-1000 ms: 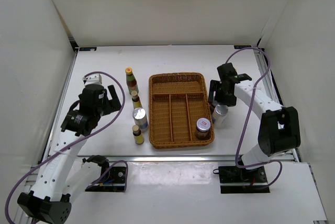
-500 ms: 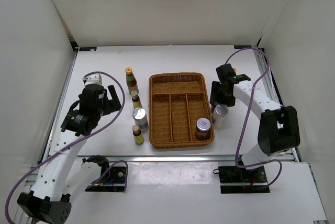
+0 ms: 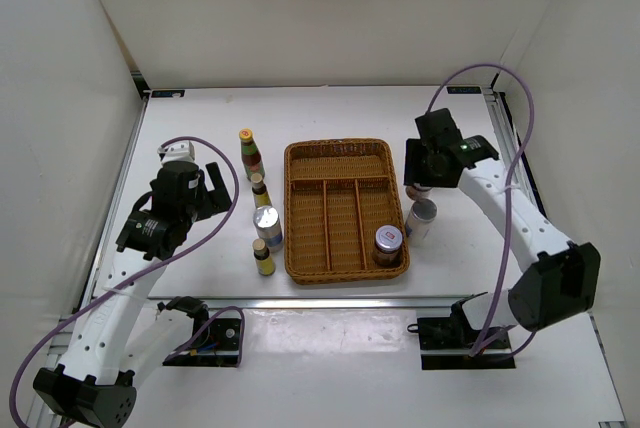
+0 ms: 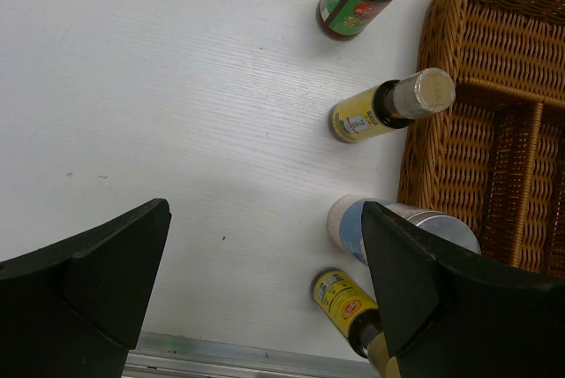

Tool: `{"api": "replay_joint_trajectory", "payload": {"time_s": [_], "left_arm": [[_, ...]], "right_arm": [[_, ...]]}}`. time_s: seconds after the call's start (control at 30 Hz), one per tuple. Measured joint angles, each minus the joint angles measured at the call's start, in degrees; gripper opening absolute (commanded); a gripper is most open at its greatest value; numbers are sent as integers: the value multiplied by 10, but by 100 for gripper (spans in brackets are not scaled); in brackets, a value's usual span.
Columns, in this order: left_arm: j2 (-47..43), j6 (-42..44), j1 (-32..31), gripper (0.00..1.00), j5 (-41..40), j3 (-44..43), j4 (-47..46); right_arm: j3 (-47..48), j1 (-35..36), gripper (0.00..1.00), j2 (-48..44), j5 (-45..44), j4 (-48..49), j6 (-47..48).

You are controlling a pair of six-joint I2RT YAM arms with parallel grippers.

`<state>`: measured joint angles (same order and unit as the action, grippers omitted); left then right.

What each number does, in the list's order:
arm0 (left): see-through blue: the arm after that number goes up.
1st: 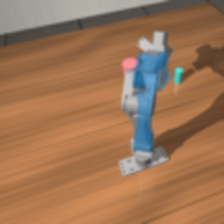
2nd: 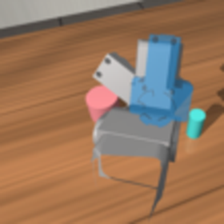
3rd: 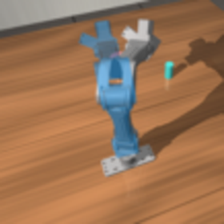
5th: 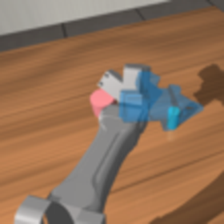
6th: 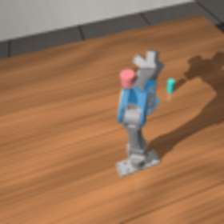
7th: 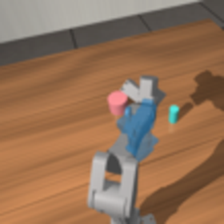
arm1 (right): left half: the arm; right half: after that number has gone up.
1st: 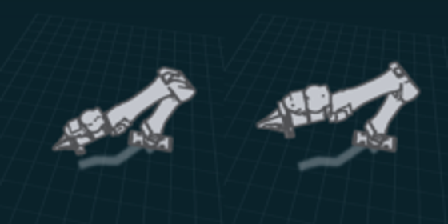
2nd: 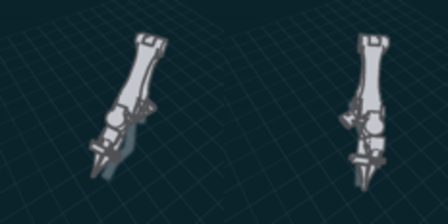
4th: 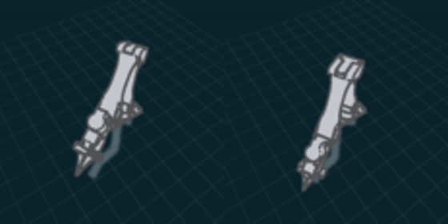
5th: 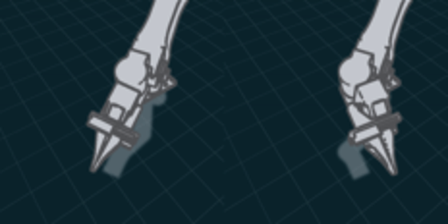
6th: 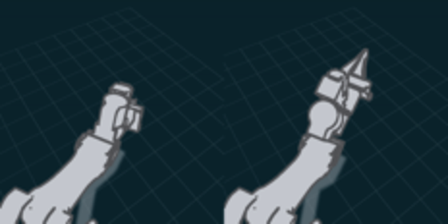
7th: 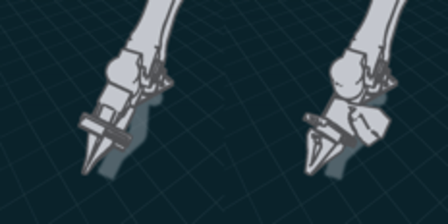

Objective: Organize the condiment bottles

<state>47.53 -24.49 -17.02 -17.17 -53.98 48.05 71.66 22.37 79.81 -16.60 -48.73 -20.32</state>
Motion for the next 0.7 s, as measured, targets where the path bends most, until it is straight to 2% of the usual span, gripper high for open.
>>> {"api": "replay_joint_trajectory", "payload": {"time_s": [0.27,0.7], "left_arm": [[0,0,0,100,0,0,0],[0,0,0,100,0,0,0]], "right_arm": [[65,22,23,-21,18,-14,38],[29,122,19,14,103,12,40]]}}
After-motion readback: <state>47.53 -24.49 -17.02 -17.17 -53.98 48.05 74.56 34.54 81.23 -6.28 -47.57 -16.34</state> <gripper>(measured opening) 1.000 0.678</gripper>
